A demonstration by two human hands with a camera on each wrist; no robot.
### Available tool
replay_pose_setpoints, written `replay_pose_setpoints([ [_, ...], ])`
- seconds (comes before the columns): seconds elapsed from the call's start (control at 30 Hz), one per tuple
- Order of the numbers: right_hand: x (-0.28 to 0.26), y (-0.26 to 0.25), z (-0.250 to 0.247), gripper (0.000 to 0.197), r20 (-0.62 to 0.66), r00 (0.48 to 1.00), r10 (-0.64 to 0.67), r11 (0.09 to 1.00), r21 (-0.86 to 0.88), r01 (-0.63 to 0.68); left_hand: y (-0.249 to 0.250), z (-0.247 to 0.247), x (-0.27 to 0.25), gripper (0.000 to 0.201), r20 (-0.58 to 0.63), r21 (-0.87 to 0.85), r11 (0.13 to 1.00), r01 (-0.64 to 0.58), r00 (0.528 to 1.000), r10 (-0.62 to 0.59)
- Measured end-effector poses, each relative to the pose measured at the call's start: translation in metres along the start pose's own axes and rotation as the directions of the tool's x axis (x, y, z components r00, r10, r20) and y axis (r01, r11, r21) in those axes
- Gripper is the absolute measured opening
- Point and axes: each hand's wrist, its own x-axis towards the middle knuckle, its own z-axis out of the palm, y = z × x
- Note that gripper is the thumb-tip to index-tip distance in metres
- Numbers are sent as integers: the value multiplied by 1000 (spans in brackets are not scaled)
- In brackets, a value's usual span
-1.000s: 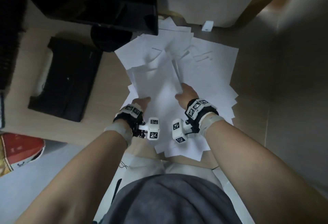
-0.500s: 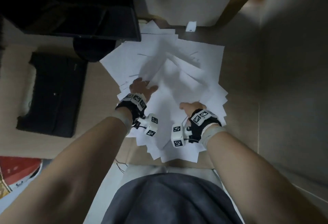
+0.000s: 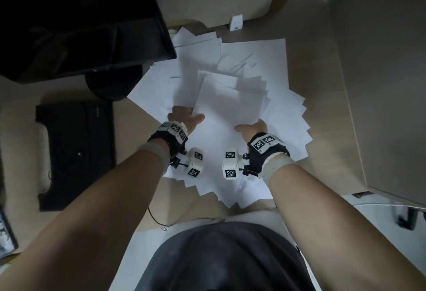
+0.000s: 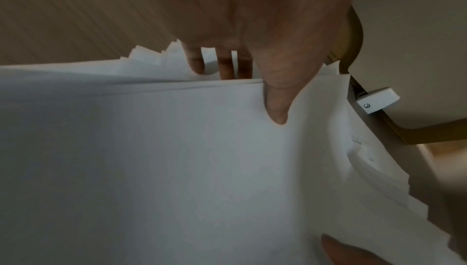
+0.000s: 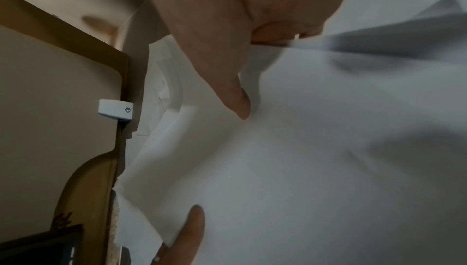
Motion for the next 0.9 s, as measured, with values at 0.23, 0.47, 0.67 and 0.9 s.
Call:
replay_pose_setpoints([
  [0.23, -26, -9, 23, 38, -48, 917, -397, 884, -288, 368, -43, 5, 10, 80, 2, -336, 941, 35, 999, -36],
  [0.47, -35, -16, 28, 39, 113, 894, -434, 851, -273, 448, -64, 5, -33, 59, -4, -662, 746, 67, 996, -93],
  [0.67, -41, -13, 53, 52, 362, 836, -413, 737, -406, 540, -89, 27, -57, 75, -87, -771, 612, 176, 923, -376],
  [0.9, -42, 12, 61, 51, 419, 875, -242, 733, -512, 448, -109, 60, -90, 55, 32, -832, 471, 292, 874, -486],
])
